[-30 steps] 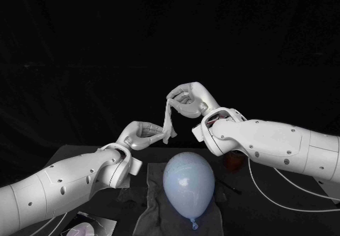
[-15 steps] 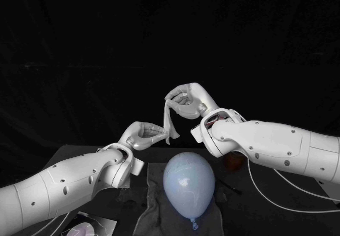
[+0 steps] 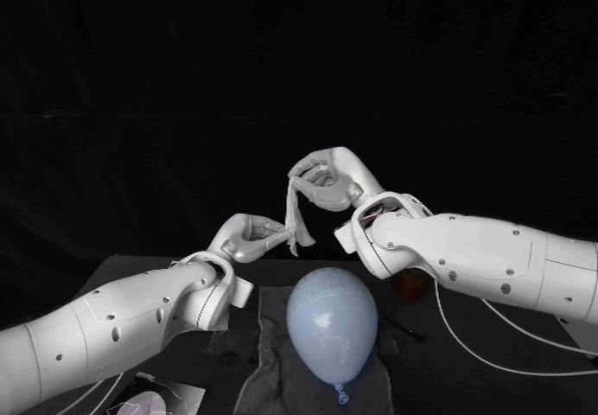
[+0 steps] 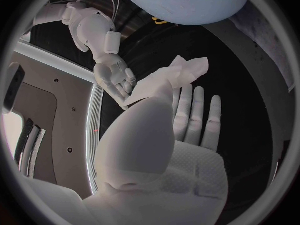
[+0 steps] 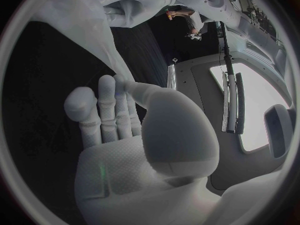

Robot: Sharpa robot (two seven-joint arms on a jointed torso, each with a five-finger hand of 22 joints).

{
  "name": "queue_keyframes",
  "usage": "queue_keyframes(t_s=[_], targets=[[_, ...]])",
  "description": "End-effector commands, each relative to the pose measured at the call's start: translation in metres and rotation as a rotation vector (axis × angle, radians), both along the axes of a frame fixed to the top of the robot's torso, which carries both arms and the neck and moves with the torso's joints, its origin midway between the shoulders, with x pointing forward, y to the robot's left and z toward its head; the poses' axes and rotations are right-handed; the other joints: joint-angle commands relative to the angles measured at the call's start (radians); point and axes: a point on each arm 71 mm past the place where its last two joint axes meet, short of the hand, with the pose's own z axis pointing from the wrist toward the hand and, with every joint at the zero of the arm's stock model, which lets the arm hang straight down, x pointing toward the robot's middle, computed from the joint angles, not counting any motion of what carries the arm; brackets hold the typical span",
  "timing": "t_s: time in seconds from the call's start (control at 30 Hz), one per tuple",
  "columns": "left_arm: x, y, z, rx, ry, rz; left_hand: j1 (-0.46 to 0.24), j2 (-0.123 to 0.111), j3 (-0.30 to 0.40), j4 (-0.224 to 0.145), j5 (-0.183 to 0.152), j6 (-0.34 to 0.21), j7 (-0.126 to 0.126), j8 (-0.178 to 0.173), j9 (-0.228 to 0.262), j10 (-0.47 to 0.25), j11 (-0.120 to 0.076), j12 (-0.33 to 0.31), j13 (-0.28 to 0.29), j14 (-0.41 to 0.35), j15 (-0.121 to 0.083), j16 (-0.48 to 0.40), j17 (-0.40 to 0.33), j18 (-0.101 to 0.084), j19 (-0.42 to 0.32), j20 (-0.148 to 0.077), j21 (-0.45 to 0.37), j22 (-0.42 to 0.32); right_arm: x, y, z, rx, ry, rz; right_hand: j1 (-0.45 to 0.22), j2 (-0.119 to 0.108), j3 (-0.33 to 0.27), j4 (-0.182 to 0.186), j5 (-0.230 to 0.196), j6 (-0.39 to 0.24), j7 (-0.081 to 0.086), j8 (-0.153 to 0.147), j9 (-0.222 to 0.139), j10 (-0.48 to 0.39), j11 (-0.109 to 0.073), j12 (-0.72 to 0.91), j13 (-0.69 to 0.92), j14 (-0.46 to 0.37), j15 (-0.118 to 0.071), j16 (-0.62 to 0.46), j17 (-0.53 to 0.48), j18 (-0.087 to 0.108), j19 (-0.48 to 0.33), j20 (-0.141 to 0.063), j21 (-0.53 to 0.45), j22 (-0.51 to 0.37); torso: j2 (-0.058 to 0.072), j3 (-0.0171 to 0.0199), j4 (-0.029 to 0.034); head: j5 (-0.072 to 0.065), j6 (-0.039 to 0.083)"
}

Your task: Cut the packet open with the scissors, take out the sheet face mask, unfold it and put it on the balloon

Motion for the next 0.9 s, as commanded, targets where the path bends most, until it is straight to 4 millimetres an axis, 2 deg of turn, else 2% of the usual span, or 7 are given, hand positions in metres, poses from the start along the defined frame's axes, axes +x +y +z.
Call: queue_keyframes(t_s=[0.03, 0.17, 0.33, 0.5, 0.53, 0.77, 0.9], targets=[[0.0, 0.0, 0.002, -0.017, -0.017, 0.018, 0.018, 0.008, 0.023, -0.003, -0.001, 0.026, -0.01, 0.017, 0.011, 0.026, -0.01, 0.008, 0.003, 0.02, -0.009, 0.016, 0.009, 0.022, 0.015, 0.0, 0.008, 0.002, -0.001, 0.001, 0.0, -0.006, -0.002, 0.008, 0.01, 0.001, 0.0, -0.006, 0.003, 0.005, 0.0, 0.003, 0.001, 0.01, -0.005, 0.005, 0.001, -0.003, -0.006, 0.001, 0.001, 0.018, 0.0, 0.0, 0.006, 0.107, 0.0, 0.0, 0.0, 0.0, -0.001], [0.001, 0.0, 0.003, -0.017, -0.022, 0.028, 0.048, 0.012, 0.065, -0.016, 0.0, 0.063, -0.018, 0.047, 0.035, 0.074, -0.03, 0.023, 0.011, 0.057, -0.026, 0.034, 0.02, 0.04, 0.043, -0.002, 0.024, 0.007, -0.001, 0.0, 0.0, -0.007, -0.001, 0.007, 0.01, 0.001, 0.0, -0.006, 0.003, 0.006, 0.0, 0.003, 0.001, 0.011, -0.005, 0.005, 0.001, -0.003, -0.006, 0.001, 0.001, 0.018, 0.001, 0.0, 0.006, 0.108, 0.0, -0.0003, -0.0003, 0.001, -0.001], [0.002, 0.002, 0.003, -0.016, -0.024, 0.037, 0.05, -0.004, 0.119, -0.014, 0.0, 0.059, -0.021, 0.064, 0.061, 0.097, -0.04, 0.025, 0.016, 0.086, -0.036, 0.033, 0.024, 0.057, 0.064, -0.002, 0.038, 0.011, 0.002, -0.002, -0.001, -0.01, 0.001, -0.002, 0.01, 0.001, 0.0, -0.006, 0.003, 0.006, 0.0, 0.003, 0.001, 0.011, -0.005, 0.005, 0.001, -0.003, -0.006, 0.001, 0.001, 0.018, 0.001, 0.0, 0.006, 0.108, 0.0, 0.0003, 0.0003, -0.001, 0.001], [0.002, 0.008, 0.003, -0.017, -0.033, 0.048, 0.042, -0.024, 0.174, -0.012, -0.001, 0.053, -0.024, 0.08, 0.086, 0.106, -0.042, 0.023, 0.021, 0.099, -0.039, 0.025, 0.026, 0.061, 0.068, 0.0, 0.043, 0.012, 0.008, -0.011, -0.002, -0.017, 0.013, -0.028, 0.01, 0.001, 0.0, -0.006, 0.003, 0.006, 0.0, 0.003, 0.001, 0.011, -0.005, 0.005, 0.001, -0.003, -0.006, 0.001, 0.001, 0.018, 0.001, 0.0, 0.006, 0.108, 0.0, -0.0002, 0.0003, -0.002, 0.0], [0.002, 0.01, 0.003, -0.017, -0.033, 0.05, 0.03, -0.044, 0.219, -0.012, -0.001, 0.044, -0.024, 0.09, 0.108, 0.109, -0.042, 0.02, 0.025, 0.104, -0.039, 0.018, 0.028, 0.061, 0.068, 0.0, 0.046, 0.012, 0.009, -0.013, -0.002, -0.02, 0.017, -0.032, 0.01, 0.001, 0.0, -0.006, 0.003, 0.006, 0.0, 0.003, 0.001, 0.011, -0.005, 0.005, 0.001, -0.003, -0.006, 0.001, 0.001, 0.018, 0.001, 0.0, 0.006, 0.108, 0.0, -0.0001, 0.0003, -0.003, 0.0], [0.001, 0.024, 0.007, -0.022, -0.04, 0.062, 0.0, -0.07, 0.295, -0.025, 0.0, 0.028, -0.021, 0.106, 0.147, 0.108, -0.04, 0.016, 0.032, 0.104, -0.037, 0.009, 0.034, 0.058, 0.065, 0.0, 0.053, 0.015, 0.02, -0.028, -0.013, -0.053, 0.073, -0.063, 0.01, 0.001, -0.001, -0.007, 0.003, 0.006, -0.001, 0.003, 0.001, 0.011, -0.005, 0.004, 0.001, -0.003, -0.006, 0.001, 0.002, 0.019, -0.001, 0.0, 0.002, 0.107, -0.001, -0.0005, 0.0003, -0.003, -0.002], [0.002, 0.032, 0.019, -0.026, -0.056, 0.057, -0.019, -0.079, 0.326, -0.035, -0.001, 0.02, -0.019, 0.113, 0.166, 0.106, -0.038, 0.014, 0.036, 0.101, -0.035, 0.005, 0.038, 0.059, 0.066, -0.001, 0.059, 0.017, 0.024, -0.037, -0.024, -0.072, 0.099, -0.082, 0.009, 0.001, -0.001, -0.006, 0.003, 0.006, 0.0, 0.003, 0.001, 0.011, -0.005, 0.004, 0.002, -0.003, -0.006, 0.001, 0.002, 0.019, -0.001, 0.0, 0.003, 0.107, 0.0, 0.0002, 0.0015, -0.001, -0.002]])
